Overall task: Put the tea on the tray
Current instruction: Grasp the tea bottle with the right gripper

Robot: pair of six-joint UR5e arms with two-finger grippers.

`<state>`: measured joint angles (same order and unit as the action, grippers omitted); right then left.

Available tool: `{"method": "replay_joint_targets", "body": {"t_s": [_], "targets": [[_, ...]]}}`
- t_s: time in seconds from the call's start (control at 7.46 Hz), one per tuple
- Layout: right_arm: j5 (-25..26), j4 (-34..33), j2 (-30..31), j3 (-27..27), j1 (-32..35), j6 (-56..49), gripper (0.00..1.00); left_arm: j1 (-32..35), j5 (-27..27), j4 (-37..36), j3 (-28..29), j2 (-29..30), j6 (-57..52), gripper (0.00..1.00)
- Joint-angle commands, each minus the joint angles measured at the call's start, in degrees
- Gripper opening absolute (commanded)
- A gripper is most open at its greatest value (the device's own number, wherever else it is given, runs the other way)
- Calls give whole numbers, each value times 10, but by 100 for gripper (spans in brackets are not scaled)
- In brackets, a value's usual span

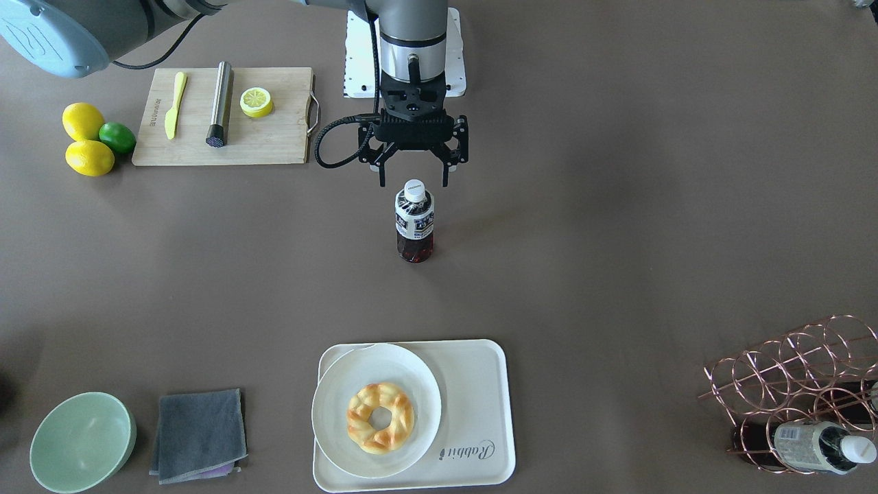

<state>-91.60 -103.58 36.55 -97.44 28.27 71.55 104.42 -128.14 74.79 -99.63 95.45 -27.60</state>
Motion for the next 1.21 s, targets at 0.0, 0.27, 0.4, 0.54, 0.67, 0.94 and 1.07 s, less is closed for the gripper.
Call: {"method": "replay_joint_targets", "body": {"t_s": [0.0, 0.27, 0.4, 0.54, 0.67, 0.94, 1.07], "targets": [[0, 8, 0, 3, 2, 2, 78, 0, 0, 0, 0, -1, -1, 98], [0, 8, -1, 3, 2, 3, 65, 0, 0, 1, 1, -5, -3, 98], [0, 8, -1, 3, 2, 10, 59, 1, 0, 14, 2, -9, -2, 97], [0, 9, -1, 3, 3, 10, 58, 1, 0, 16, 7, -9, -3, 97], [0, 8, 0, 3, 4, 10, 58, 1, 0, 16, 8, -9, -2, 97], [0, 8, -1, 3, 6, 10, 58, 1, 0, 16, 8, -8, -2, 98], [0, 9, 0, 4, 6, 10, 58, 1, 0, 16, 8, -7, -2, 98]]}}
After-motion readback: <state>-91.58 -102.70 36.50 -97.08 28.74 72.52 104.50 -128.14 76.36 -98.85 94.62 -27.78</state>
